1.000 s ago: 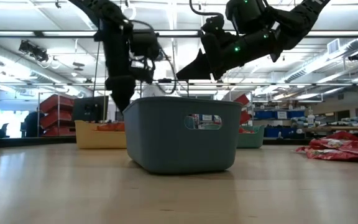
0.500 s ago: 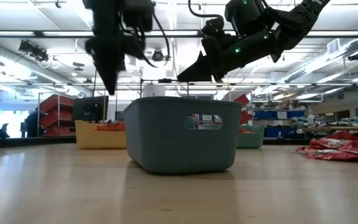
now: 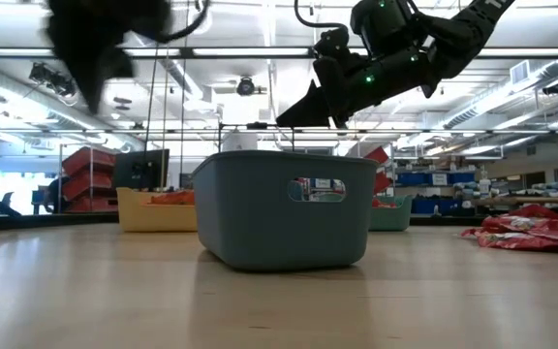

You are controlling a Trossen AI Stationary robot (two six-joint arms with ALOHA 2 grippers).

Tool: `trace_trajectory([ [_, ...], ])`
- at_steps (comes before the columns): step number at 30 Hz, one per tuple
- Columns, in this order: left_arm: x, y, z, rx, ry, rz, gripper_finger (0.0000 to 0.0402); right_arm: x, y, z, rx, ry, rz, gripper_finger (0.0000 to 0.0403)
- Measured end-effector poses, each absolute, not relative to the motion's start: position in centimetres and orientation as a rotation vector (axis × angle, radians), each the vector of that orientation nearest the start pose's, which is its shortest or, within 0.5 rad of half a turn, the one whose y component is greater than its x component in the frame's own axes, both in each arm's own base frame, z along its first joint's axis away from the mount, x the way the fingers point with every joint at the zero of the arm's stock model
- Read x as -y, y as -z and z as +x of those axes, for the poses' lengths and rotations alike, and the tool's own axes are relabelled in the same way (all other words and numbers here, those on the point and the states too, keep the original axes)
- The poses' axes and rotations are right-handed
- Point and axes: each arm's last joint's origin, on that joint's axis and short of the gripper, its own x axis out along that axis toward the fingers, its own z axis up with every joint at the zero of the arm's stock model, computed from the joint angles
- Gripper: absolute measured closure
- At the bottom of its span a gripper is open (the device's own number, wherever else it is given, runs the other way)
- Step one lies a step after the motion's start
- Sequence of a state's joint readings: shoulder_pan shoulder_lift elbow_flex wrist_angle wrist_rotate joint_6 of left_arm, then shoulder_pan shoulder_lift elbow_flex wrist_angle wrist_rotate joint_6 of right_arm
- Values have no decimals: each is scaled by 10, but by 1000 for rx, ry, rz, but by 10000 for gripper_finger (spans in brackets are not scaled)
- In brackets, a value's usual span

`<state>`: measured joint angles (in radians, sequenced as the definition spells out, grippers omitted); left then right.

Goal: Sort candy
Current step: Put the orange chocolate bar into the yellow bin

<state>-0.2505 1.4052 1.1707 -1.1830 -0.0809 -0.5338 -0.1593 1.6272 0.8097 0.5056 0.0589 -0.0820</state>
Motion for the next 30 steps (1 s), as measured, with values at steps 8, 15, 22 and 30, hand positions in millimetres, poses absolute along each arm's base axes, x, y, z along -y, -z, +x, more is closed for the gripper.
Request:
trace_trajectory([
  [8,99,-224,208,-1354,-210,-441,401,55,-200,334,-322,205,-55,348],
  [15,100,-211,168,-1289,-285,-687,401,55,-199,333,-330,204,-54,341],
  [22,100,-189,155,-1270,-210,-906,387,55,-199,333,-330,204,-55,340],
  [30,99,-184,152,-1317,-250,-931,303,55,-199,333,-331,204,-57,340],
])
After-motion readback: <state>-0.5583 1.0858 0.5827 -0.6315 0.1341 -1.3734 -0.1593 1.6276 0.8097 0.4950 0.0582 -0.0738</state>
